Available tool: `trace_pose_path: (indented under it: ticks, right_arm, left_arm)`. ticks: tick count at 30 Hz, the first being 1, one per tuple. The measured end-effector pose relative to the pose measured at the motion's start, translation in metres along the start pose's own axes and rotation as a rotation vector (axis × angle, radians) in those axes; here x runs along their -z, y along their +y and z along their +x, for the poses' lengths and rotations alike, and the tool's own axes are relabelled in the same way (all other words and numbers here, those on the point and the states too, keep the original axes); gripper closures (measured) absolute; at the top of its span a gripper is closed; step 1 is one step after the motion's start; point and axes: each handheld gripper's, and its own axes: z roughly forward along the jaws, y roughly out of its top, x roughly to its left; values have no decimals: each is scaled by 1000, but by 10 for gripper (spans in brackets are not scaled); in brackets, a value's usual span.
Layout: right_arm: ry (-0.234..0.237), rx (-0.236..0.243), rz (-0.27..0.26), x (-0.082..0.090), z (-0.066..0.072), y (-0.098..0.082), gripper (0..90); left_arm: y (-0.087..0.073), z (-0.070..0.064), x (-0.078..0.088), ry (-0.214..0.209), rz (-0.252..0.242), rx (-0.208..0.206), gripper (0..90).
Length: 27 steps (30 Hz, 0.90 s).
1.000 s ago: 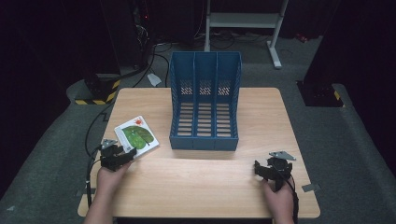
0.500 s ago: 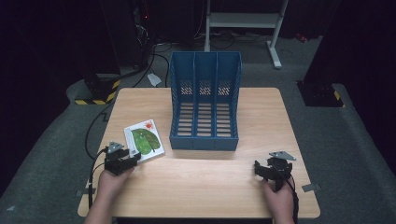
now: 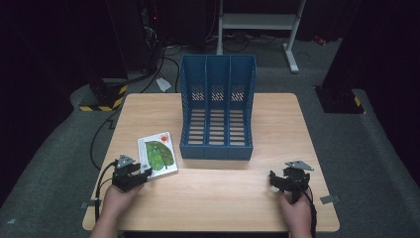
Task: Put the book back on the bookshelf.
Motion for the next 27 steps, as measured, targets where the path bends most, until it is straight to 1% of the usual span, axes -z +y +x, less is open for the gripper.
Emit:
trace_pose_path:
  ticks: [2,8,9,11,12,13,14,15,16,17,18,19,20,21,22,23,24,25,26,27]
  right_arm:
    - [0,-2,0,0,0,0,135]
    - [0,-2,1,0,0,0,135]
    - [0,-1,1,0,0,0,135]
    - [0,-2,1,0,0,0,135]
    - [0,0,0,0,0,0,135]
    - [0,1,0,0,0,0,135]
    - [0,1,0,0,0,0,135]
    - [0,0,0,0,0,0,135]
    - [1,-1,1,0,0,0,135]
    - [1,-1,1,0,0,0,135]
    - [1,1,0,0,0,0,135]
    - [1,1,0,0,0,0,135]
    - [1,-1,0,0,0,0,135]
    - [0,-1,1,0,0,0,135]
    - [0,-1,1,0,0,0,135]
    - [1,1,0,0,0,0,135]
    - [1,1,0,0,0,0,135]
    - [1,1,0,0,0,0,135]
    - [1,1,0,0,0,0,135]
    - [1,1,1,0,0,0,135]
  left_arm:
    - [-1,0,1,-15,6,2,423]
    - [0,0,2,-12,14,5,428]
    - [1,0,3,-11,21,0,434]
    - [3,0,4,8,6,-18,452]
    - [5,0,6,7,-19,-10,451]
    - [10,0,9,20,-45,-15,455]
    - [10,0,9,20,-45,-15,455]
    - [18,-2,11,41,-71,-17,454]
    - [23,-3,11,48,-80,-18,452]
    - [23,-3,11,48,-80,-18,450]
    - [28,-4,10,61,-76,-24,450]
    - [40,-7,6,75,-74,-29,433]
    - [40,-7,6,75,-74,-29,422]
    - [53,-7,-1,101,-61,-42,415]
    - [53,-7,-1,101,-61,-42,408]
    - [64,-6,-11,120,-53,-42,407]
    - [71,-2,-17,119,-43,-34,409]
    - [77,1,-23,118,-38,-29,436]
    - [77,1,-23,118,-38,-29,465]
    - [86,6,-33,129,-36,-19,491]
